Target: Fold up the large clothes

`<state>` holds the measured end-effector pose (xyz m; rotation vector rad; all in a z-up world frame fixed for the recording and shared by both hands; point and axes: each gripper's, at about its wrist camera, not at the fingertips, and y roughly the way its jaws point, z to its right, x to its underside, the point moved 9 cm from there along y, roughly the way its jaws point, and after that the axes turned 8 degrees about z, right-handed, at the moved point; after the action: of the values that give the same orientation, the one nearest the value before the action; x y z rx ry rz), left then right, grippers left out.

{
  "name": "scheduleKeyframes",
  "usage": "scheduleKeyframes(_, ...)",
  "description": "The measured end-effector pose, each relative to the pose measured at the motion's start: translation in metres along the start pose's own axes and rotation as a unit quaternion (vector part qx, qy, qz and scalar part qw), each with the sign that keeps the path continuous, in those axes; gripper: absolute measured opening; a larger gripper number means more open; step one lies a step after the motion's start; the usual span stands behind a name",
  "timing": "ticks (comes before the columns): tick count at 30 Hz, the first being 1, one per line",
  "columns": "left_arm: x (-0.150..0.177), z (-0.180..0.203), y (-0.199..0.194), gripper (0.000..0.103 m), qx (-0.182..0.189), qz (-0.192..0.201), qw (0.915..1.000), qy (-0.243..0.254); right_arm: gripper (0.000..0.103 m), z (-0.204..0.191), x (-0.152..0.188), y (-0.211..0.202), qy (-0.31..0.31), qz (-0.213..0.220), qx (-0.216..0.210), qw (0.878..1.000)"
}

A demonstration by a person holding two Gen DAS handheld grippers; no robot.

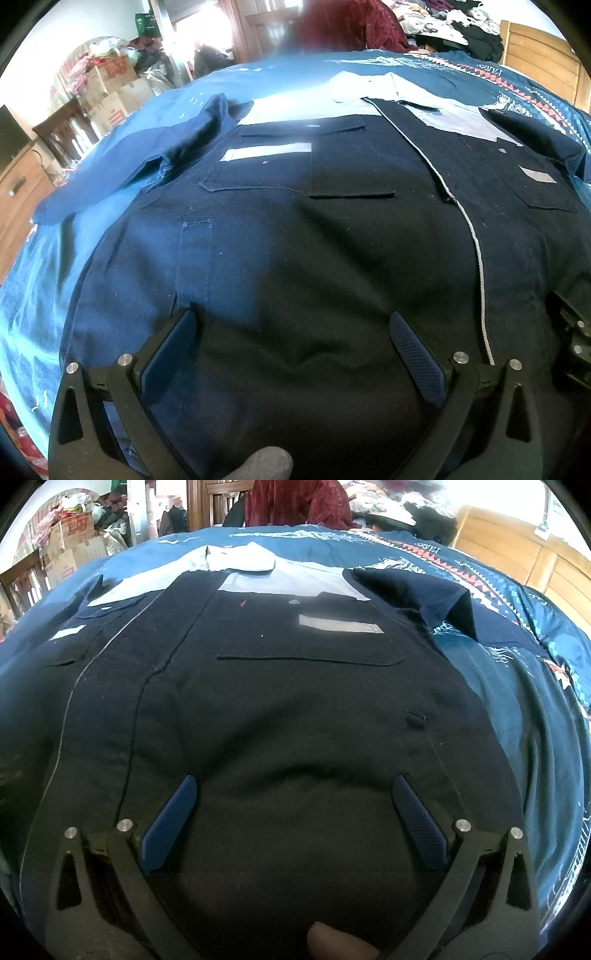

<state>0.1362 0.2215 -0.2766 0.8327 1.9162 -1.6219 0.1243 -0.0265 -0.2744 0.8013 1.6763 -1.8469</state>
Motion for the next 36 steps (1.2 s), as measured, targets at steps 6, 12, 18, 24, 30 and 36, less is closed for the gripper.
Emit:
scheduleKeyframes(6, 0.0004, -0.0001, 0.0000, 0.103, 0.000, 0.000, 1.0000, 0.000, 0.103, 0.0007, 0.0008, 0.0008, 0.003, -0.031, 0.004, 1.000)
scheduleKeyframes(12, 0.0006, -0.0001, 0.0003, 0.103, 0.000, -0.001, 1.0000, 0.000, 0.103, 0.0011, 0.0034, 0.0018, 0.004, -0.057, 0.006, 0.998)
scheduleKeyframes(18, 0.0008, 0.0008, 0.0011, 0.103, -0.003, -0.005, 1.0000, 0.002, 0.103, 0.0002, 0.0048, 0.0025, -0.001, -0.066, 0.002, 0.998)
scheduleKeyframes(24, 0.0023, 0.0004, 0.0019, 0.103, -0.006, -0.047, 0.9989, 0.003, 0.103, -0.0006, 0.0051, 0.0029, -0.003, -0.077, -0.005, 0.997)
scheduleKeyframes(30, 0.0052, 0.0004, 0.0014, 0.103, -0.009, -0.084, 0.9964, 0.004, 0.103, -0.0011, 0.0056, 0.0036, -0.004, -0.088, -0.010, 0.996)
scheduleKeyframes(36, 0.0071, -0.0005, -0.0010, 0.103, 0.002, -0.067, 0.9977, 0.007, 0.103, -0.0009, 0.0065, 0.0027, -0.008, -0.092, -0.013, 0.996)
